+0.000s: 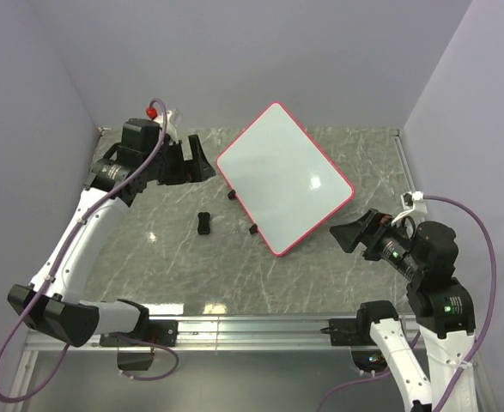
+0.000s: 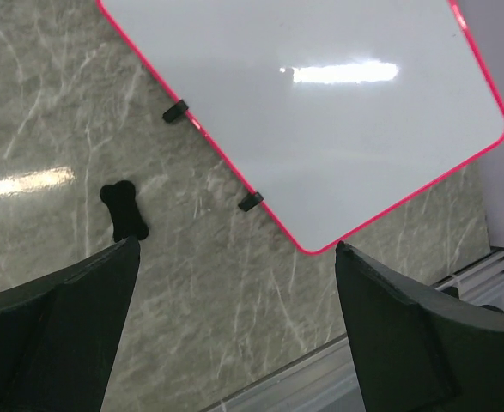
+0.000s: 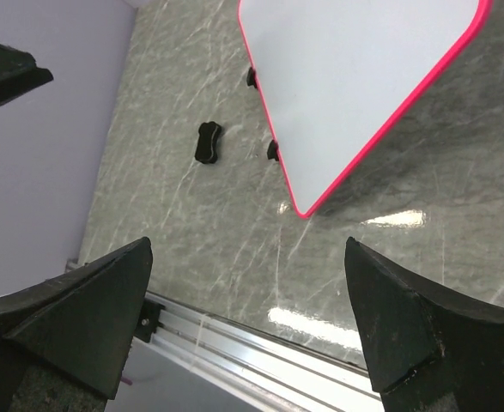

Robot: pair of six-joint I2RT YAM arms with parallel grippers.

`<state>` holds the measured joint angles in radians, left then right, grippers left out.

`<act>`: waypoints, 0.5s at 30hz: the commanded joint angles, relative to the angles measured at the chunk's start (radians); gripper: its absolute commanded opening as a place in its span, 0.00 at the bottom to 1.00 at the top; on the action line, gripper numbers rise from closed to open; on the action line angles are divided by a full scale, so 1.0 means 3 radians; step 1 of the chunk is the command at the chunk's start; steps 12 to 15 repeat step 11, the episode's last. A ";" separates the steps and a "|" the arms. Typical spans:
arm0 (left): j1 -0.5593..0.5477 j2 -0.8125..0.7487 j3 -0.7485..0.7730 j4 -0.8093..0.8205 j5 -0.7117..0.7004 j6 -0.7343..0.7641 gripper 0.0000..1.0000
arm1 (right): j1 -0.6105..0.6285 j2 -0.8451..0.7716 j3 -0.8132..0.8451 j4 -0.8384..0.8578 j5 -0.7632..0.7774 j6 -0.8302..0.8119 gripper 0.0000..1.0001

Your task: Erase the whiteboard

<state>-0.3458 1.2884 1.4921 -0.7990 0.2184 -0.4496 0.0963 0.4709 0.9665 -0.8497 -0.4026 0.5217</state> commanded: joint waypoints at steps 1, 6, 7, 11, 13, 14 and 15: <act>-0.0013 -0.0148 -0.0080 0.0009 -0.0073 0.0103 0.99 | 0.0027 -0.0025 0.0123 -0.0067 0.0094 -0.0087 1.00; -0.0013 -0.0138 -0.0121 0.0101 -0.0099 0.0118 0.99 | 0.0032 -0.0051 0.0097 -0.0072 0.0181 -0.0072 1.00; -0.0013 -0.0117 -0.0116 0.0112 -0.0104 0.0123 1.00 | 0.0032 -0.0051 0.0102 -0.0072 0.0192 -0.0077 1.00; -0.0034 -0.0194 -0.0183 0.0423 -0.0211 0.0159 1.00 | 0.0032 -0.0026 0.0117 -0.0041 0.0299 -0.0011 1.00; -0.0034 -0.0194 -0.0183 0.0423 -0.0211 0.0159 1.00 | 0.0032 -0.0026 0.0117 -0.0041 0.0299 -0.0011 1.00; -0.0034 -0.0194 -0.0183 0.0423 -0.0211 0.0159 1.00 | 0.0032 -0.0026 0.0117 -0.0041 0.0299 -0.0011 1.00; -0.0034 -0.0194 -0.0183 0.0423 -0.0211 0.0159 1.00 | 0.0032 -0.0026 0.0117 -0.0041 0.0299 -0.0011 1.00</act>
